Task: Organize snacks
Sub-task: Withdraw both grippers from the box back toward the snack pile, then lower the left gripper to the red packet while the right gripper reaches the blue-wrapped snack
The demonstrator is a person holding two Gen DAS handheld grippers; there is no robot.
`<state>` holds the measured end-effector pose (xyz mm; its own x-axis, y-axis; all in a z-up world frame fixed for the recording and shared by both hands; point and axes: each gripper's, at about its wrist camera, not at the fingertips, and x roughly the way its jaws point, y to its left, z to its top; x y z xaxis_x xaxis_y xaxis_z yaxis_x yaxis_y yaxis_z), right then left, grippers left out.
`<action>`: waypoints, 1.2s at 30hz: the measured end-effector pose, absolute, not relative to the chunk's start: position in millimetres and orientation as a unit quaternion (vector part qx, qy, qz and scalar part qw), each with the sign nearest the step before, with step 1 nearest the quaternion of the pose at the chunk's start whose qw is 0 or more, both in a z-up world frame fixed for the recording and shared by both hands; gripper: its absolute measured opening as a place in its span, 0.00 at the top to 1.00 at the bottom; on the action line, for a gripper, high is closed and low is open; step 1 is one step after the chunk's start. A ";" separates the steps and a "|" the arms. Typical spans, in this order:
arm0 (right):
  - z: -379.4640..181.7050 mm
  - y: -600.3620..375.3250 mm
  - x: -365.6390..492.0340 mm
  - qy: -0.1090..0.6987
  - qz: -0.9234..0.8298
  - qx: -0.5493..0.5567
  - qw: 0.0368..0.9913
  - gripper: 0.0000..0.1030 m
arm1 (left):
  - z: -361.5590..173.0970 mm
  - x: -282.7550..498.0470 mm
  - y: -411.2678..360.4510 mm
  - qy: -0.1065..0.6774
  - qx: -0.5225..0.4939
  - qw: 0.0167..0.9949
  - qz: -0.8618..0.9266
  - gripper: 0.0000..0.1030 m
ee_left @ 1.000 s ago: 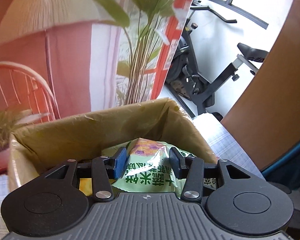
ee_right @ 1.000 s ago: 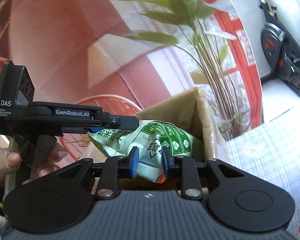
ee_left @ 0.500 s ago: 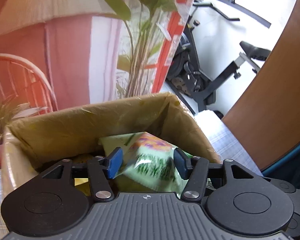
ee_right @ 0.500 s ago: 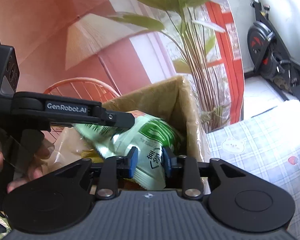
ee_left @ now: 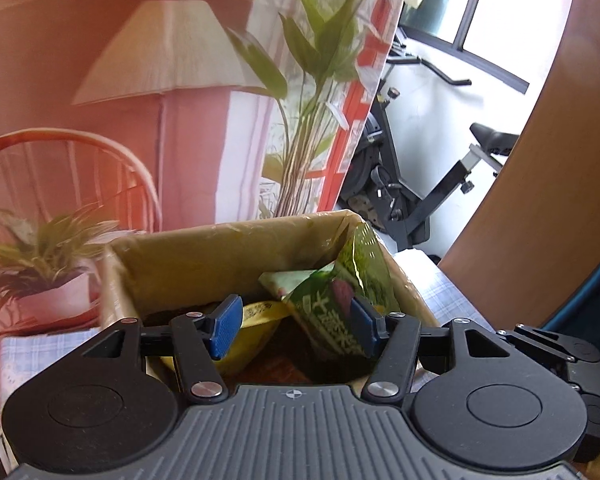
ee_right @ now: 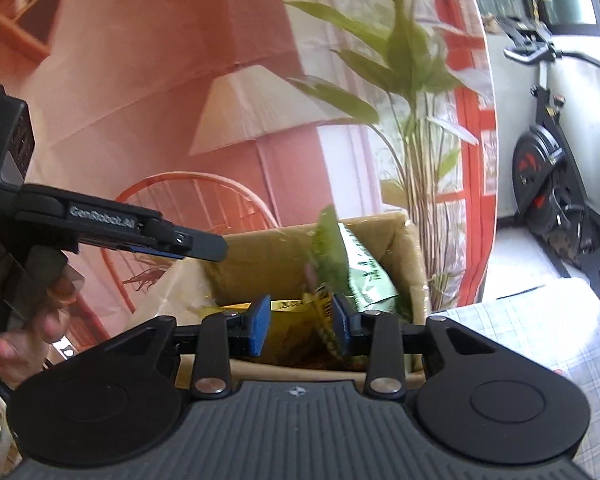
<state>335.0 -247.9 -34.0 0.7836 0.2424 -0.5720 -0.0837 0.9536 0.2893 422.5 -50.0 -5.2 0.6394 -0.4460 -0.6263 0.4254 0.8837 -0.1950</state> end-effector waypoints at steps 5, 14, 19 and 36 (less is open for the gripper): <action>-36.4 -235.8 311.5 0.311 0.093 0.126 0.937 0.64 | 0.1 380.7 -19.9 0.338 -0.013 0.914 -0.225 0.40; -55.4 -218.6 262.8 0.326 0.124 0.137 0.927 0.64 | -7.1 299.3 50.7 0.325 -0.041 0.924 -0.195 0.40; -83.6 -201.5 239.6 0.351 0.147 0.127 0.916 0.64 | -35.6 257.3 83.2 0.330 -0.039 0.931 -0.149 0.40; -179.4 -156.9 190.5 0.450 0.183 0.043 0.873 0.64 | -172.9 202.3 118.3 0.430 -0.091 0.897 -0.044 0.40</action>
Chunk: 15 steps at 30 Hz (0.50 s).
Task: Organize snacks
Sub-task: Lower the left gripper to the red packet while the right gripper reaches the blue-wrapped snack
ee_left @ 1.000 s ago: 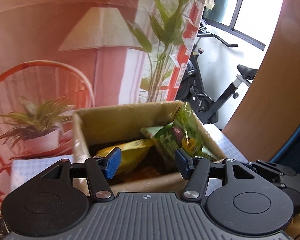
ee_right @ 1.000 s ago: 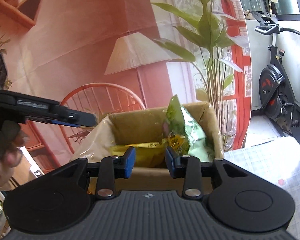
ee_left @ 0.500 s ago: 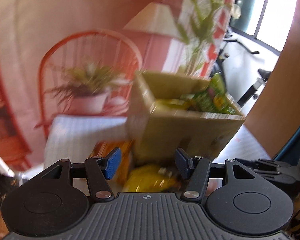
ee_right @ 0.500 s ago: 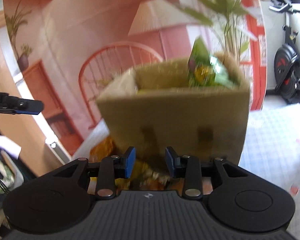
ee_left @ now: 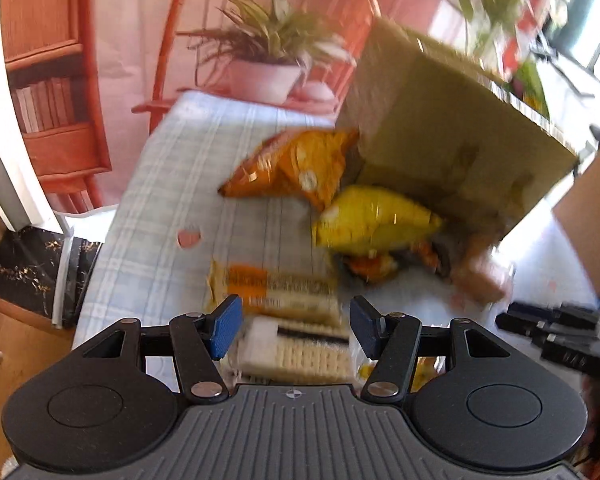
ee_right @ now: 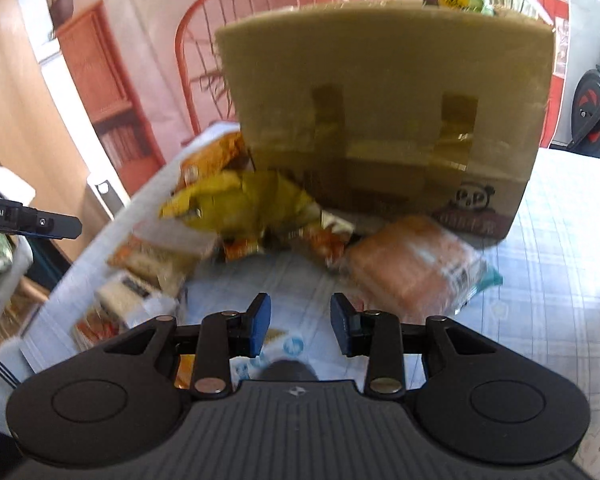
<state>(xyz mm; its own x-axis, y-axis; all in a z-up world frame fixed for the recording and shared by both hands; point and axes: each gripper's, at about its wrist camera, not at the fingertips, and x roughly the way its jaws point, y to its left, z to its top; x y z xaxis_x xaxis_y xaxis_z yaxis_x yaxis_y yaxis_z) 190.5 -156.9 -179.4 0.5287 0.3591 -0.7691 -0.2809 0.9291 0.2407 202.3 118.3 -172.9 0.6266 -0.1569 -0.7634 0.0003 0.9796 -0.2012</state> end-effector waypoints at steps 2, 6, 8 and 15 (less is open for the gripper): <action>-184.8 -155.6 189.2 0.461 0.192 0.040 0.866 0.64 | -182.9 195.4 110.2 0.439 -0.076 0.894 -0.046 0.39; -195.9 -147.8 181.2 0.476 0.200 0.011 0.857 0.57 | -201.3 188.5 104.4 0.461 -0.088 0.881 -0.055 0.38; -203.7 -142.3 178.6 0.487 0.206 -0.006 0.849 0.50 | -208.4 182.6 101.6 0.470 -0.091 0.877 -0.054 0.37; -219.3 -123.1 171.2 0.491 0.231 -0.047 0.839 0.32 | -213.6 172.0 101.4 0.482 -0.095 0.869 -0.059 0.33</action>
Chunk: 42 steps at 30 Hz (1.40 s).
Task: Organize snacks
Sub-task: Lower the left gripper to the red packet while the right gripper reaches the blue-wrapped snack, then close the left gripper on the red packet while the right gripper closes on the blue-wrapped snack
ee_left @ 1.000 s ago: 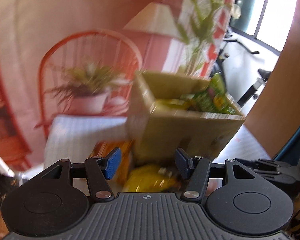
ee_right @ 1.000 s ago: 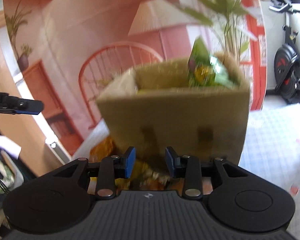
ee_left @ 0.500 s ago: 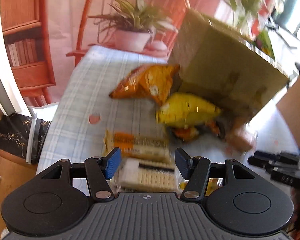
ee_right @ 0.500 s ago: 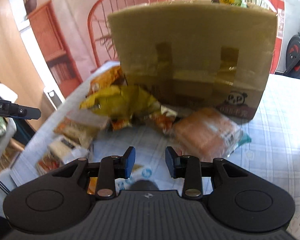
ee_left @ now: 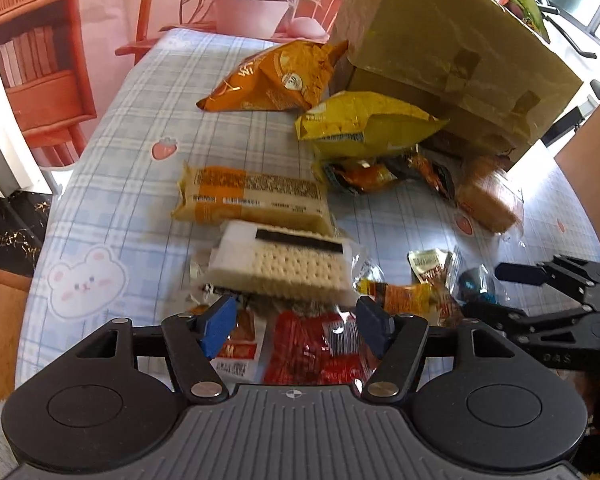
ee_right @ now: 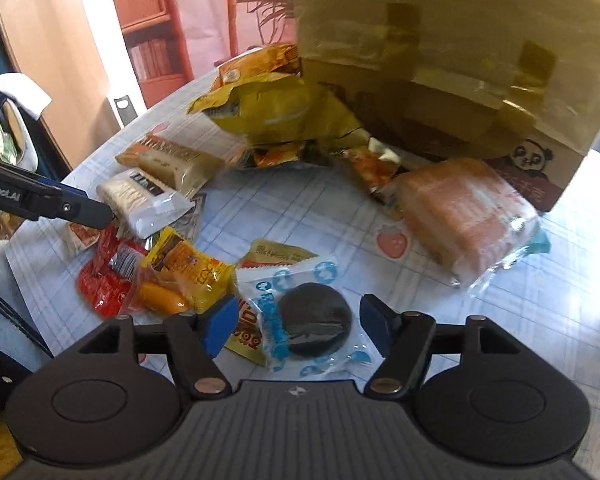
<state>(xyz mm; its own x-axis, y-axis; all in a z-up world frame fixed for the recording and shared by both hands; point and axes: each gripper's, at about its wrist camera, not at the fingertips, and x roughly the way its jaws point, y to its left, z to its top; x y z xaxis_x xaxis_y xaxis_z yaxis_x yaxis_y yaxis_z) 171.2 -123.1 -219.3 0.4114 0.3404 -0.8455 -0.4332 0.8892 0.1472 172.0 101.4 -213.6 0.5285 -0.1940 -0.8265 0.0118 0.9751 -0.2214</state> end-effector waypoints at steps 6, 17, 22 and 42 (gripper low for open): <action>-230.6 -126.2 176.5 0.498 0.228 -0.035 0.836 0.33 | -225.7 167.2 91.3 0.496 -0.090 0.861 -0.065 0.32; -233.8 -141.7 169.7 0.491 0.220 0.008 0.843 0.46 | -241.6 165.2 82.6 0.514 -0.094 0.851 -0.056 0.32; -233.4 -144.0 167.1 0.487 0.218 0.015 0.846 0.46 | -241.0 167.8 83.7 0.506 -0.092 0.857 -0.030 0.44; -234.9 -149.9 166.2 0.486 0.212 0.031 0.848 0.46 | -239.3 160.5 62.6 0.489 -0.045 0.869 -0.057 0.79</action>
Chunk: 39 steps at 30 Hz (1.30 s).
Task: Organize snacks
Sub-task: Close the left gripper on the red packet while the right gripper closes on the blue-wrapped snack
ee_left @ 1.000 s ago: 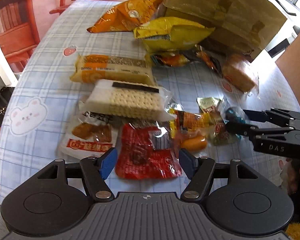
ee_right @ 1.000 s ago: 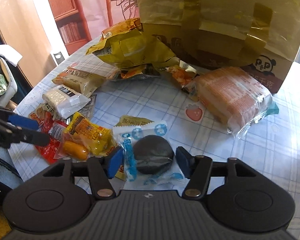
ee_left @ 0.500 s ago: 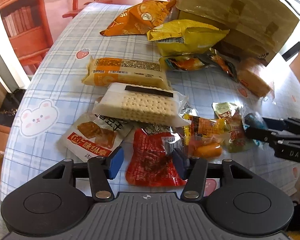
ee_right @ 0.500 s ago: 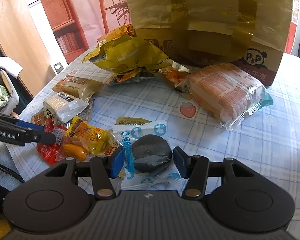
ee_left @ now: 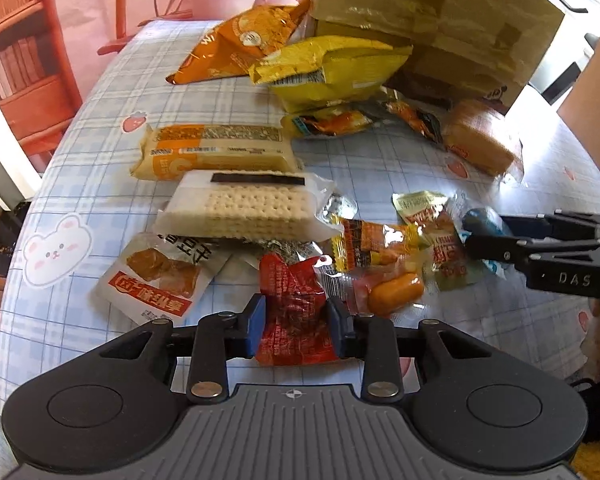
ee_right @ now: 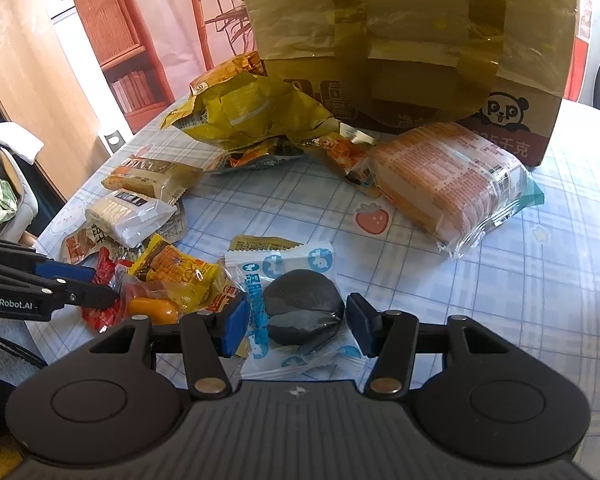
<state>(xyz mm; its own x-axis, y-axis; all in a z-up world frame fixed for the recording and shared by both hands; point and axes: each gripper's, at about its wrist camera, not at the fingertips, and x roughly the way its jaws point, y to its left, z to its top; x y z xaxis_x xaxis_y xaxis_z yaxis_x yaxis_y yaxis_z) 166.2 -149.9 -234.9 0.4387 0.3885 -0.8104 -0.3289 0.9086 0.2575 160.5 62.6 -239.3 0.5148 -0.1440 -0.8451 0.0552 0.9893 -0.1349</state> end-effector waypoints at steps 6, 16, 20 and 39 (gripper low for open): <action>-232.7 -151.8 166.3 0.486 0.211 0.047 0.847 0.47 | -224.0 158.5 64.8 0.467 -0.043 0.881 -0.066 0.78; -225.4 -154.1 164.7 0.478 0.212 0.049 0.851 0.47 | -209.3 155.2 69.3 0.445 -0.057 0.890 -0.077 0.83; -217.9 -156.8 167.3 0.468 0.211 0.051 0.857 0.47 | -197.5 155.1 69.5 0.430 -0.058 0.897 -0.084 0.99; -219.1 -154.4 168.3 0.473 0.219 0.052 0.852 0.47 | -245.6 166.4 67.5 0.501 -0.053 0.862 -0.057 0.51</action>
<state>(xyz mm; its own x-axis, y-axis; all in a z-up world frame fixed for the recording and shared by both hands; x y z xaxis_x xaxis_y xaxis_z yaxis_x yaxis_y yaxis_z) 168.3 -154.4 -219.1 0.4565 0.4222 -0.7832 -0.3241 0.8987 0.2956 166.4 67.5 -245.5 0.4916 -0.1518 -0.8575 0.0454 0.9878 -0.1489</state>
